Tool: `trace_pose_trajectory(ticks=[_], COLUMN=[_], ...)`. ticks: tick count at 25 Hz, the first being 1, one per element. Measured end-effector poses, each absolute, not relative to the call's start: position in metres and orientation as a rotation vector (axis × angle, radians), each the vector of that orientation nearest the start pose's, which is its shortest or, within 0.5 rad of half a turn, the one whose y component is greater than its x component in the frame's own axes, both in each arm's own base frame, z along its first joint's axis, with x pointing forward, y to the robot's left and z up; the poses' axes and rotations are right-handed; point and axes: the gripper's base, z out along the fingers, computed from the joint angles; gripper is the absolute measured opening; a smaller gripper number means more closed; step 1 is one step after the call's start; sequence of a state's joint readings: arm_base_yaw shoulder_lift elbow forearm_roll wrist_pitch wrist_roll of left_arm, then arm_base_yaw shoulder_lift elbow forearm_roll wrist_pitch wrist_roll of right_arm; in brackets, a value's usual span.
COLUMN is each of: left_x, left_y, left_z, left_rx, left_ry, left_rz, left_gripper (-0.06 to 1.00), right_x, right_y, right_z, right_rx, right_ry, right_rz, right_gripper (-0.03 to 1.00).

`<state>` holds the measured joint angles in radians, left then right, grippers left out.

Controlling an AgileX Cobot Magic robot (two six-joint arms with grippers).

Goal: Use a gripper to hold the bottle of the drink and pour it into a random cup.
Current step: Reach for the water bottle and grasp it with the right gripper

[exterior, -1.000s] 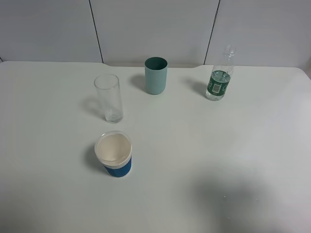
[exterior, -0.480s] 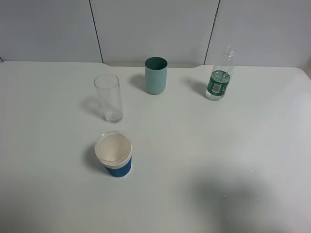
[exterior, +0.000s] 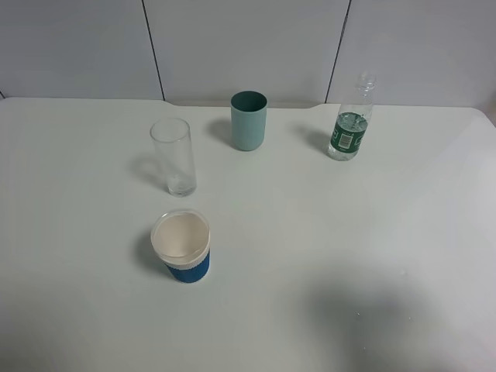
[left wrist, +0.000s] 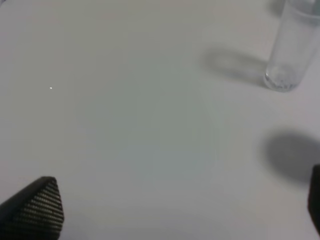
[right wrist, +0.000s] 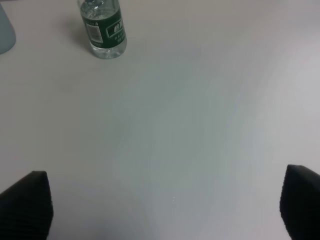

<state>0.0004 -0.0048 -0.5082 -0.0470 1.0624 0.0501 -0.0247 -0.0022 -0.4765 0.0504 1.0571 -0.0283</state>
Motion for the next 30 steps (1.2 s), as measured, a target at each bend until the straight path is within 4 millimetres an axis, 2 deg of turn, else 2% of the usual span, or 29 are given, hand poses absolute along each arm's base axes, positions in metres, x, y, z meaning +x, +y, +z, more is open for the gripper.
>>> trace_pose_trajectory(ticks=[16, 30], left_x=[-0.007, -0.007], left_y=[-0.004, -0.004], left_z=[0.279, 0.279], left_rx=[0.053, 0.053], left_ry=[2.032, 2.032], left_rz=[-0.024, -0.024], left_gripper=[0.99, 0.99], right_x=[-0.002, 0.034], right_y=[0.005, 0.005], right_z=[0.271, 0.267], right_rx=[-0.005, -0.038], right_ry=[2.065, 2.312], right_rz=[0.037, 0.047], right_gripper=[0.90, 0.90])
